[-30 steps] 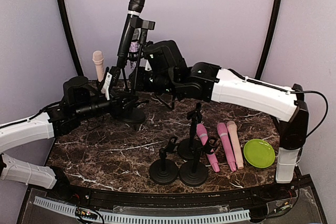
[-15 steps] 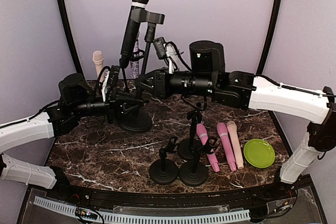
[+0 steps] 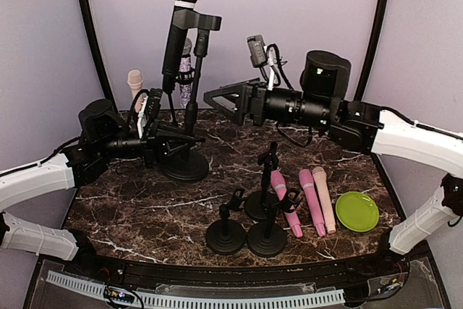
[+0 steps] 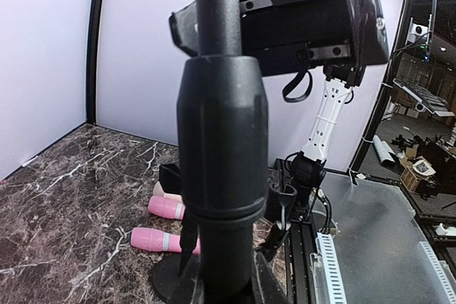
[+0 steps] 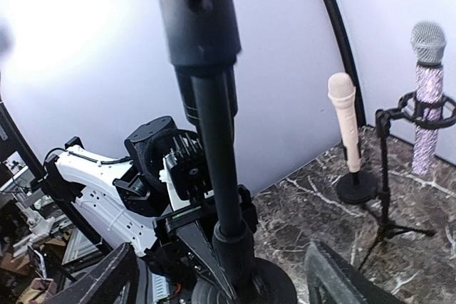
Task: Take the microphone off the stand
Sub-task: Unscrew the knob on the stand of the microphone stand.
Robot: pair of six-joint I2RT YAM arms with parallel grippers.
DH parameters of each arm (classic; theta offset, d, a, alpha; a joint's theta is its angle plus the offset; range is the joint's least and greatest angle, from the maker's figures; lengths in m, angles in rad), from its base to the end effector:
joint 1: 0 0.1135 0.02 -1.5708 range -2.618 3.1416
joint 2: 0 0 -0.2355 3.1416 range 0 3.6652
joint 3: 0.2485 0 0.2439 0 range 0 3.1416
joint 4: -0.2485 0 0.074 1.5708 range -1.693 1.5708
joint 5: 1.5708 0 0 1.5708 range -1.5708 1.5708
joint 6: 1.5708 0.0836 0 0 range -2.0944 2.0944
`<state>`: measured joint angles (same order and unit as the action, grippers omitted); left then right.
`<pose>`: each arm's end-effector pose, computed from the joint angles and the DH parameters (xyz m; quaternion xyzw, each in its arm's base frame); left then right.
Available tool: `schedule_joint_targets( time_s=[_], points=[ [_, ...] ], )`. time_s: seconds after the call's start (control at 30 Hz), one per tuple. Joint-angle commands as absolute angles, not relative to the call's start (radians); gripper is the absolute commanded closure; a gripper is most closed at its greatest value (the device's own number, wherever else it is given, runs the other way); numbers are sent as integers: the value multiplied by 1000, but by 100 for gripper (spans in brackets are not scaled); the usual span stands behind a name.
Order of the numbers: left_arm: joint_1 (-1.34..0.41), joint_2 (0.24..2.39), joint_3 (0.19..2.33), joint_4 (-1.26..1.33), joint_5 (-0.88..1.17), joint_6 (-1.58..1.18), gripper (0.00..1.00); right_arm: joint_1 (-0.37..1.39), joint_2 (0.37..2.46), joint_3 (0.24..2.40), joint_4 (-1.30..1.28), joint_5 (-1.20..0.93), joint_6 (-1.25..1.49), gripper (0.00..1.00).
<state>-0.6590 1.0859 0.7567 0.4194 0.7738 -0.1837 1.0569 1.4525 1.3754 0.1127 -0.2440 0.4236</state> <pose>0.1908 -0.2217 0.3142 0.4178 0.5415 -0.5119 0.5198 0.1729 0.3474 0.3945 -0.2978 0.6277 0.5441 0.4703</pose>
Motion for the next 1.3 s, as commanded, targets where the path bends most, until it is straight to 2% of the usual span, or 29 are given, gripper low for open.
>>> schedule_joint_targets(
  time_s=[0.0, 0.13, 0.27, 0.4, 0.57, 0.73, 0.87, 1.03, 1.27],
  points=[
    [-653, 1051, 776, 500, 759, -153, 100, 1029, 1340, 1313, 192, -150, 446, 12],
    [-652, 1064, 786, 479, 767, -136, 100, 1023, 1276, 1297, 200, -100, 440, 6],
    [-656, 1074, 809, 438, 803, -100, 100, 1022, 1276, 1370, 136, -31, 429, 4],
    [-687, 1087, 840, 340, 793, -18, 100, 1023, 1304, 1439, 107, -14, 453, 4],
    [-669, 1079, 772, 476, 785, -100, 100, 1023, 1297, 1434, 175, -66, 497, 4],
    [-672, 1100, 788, 472, 814, -104, 100, 1022, 1280, 1436, 147, 9, 537, 3],
    [-691, 1096, 813, 383, 771, -31, 100, 1023, 1281, 1464, 109, 75, 561, 2],
    [-692, 1088, 800, 397, 745, -35, 100, 1023, 1317, 1515, 41, 108, 570, 3],
    [-692, 1103, 791, 432, 763, -69, 100, 1022, 1359, 1523, 3, 33, 546, 1]
  ],
)
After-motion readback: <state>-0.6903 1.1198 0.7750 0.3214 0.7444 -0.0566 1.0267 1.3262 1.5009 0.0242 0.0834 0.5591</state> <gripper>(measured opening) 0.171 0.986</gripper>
